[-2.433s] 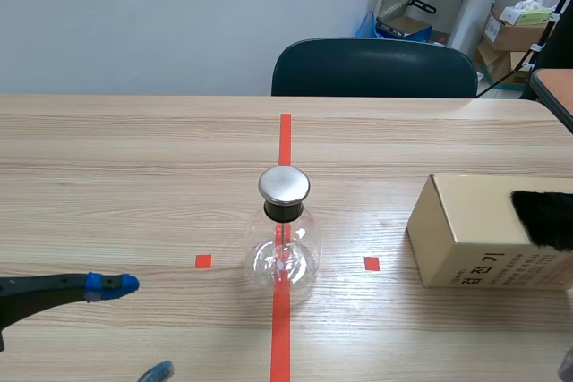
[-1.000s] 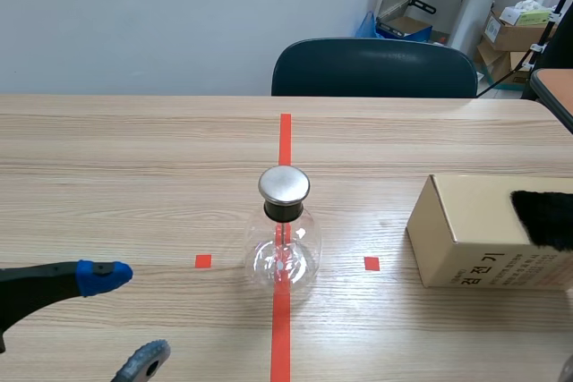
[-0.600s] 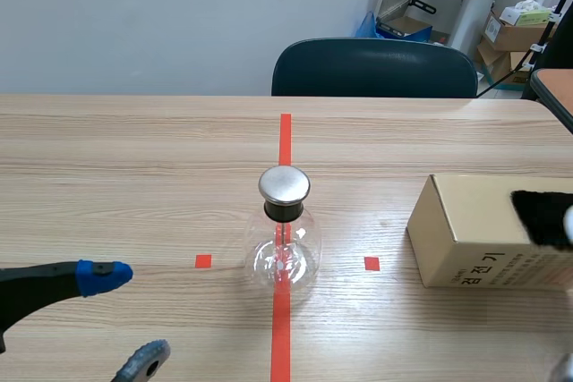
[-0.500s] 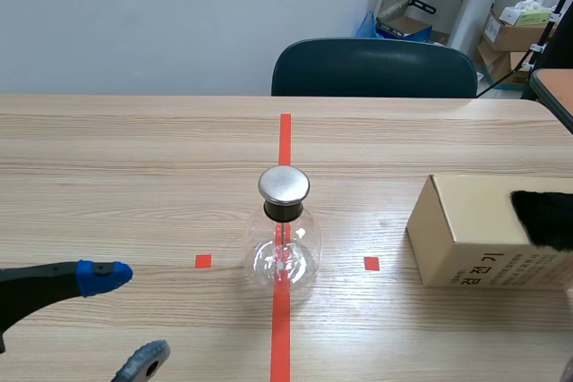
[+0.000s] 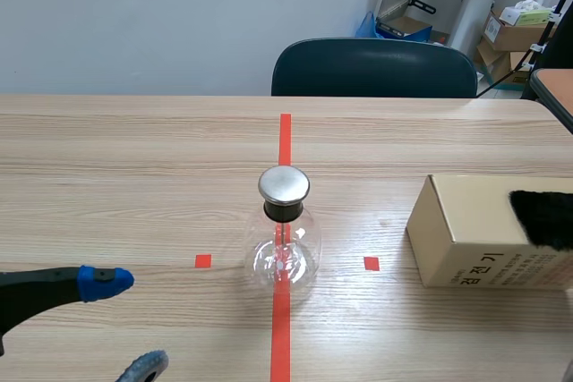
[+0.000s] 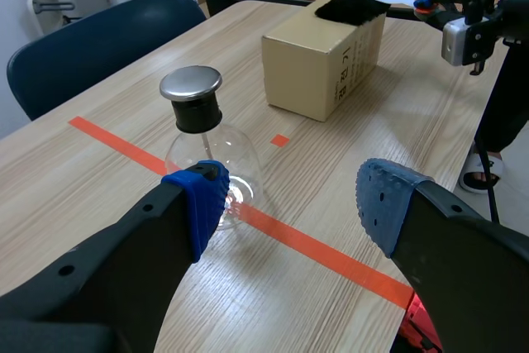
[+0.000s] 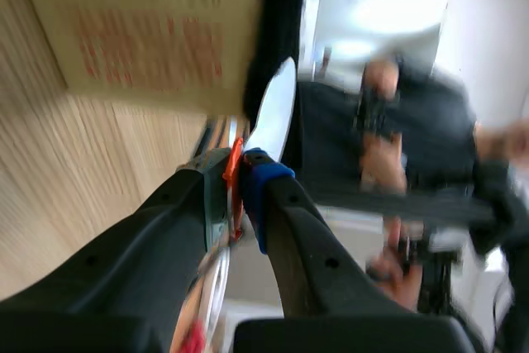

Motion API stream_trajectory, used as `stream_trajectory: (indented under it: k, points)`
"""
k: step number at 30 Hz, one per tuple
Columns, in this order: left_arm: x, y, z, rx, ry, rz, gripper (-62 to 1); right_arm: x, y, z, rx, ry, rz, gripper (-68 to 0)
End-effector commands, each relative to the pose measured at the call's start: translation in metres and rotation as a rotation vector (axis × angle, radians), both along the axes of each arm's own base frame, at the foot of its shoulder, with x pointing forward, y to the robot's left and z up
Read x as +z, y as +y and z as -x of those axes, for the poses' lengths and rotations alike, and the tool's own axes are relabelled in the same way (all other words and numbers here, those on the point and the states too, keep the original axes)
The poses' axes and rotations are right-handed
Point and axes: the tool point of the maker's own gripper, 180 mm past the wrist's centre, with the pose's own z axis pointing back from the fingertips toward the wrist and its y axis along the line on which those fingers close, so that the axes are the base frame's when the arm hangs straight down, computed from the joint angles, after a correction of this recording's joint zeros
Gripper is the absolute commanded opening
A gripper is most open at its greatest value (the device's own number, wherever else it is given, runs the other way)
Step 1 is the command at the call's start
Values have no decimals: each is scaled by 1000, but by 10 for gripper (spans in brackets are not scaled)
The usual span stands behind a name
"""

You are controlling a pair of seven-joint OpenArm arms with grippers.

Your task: Do the electroscope experiment

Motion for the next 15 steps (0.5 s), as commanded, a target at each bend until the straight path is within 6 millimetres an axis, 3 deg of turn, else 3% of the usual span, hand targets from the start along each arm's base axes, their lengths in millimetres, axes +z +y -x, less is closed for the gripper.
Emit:
stream_trajectory:
  k: [1, 3, 5, 11, 13, 15]
  points:
    - [9, -5, 0, -12, -18, 34, -247, 8, 22, -2, 146, -31, 32, -656]
    - [9, -5, 1, -14, -16, 34, -247, 5, 44, 2, 266, -19, 18, -656]
    - [9, -5, 2, -18, -11, 37, -247, 5, 44, 2, 263, -20, 16, -656]
    - [9, -6, 2, -22, -8, 38, -247, 12, -14, -5, -79, -61, 45, -656]
    - [9, -6, 2, -22, -8, 38, -247, 11, -7, -5, -37, -53, 48, -656]
    - [9, -6, 2, -21, -8, 39, -247, 7, 15, -5, 86, -34, 40, -656]
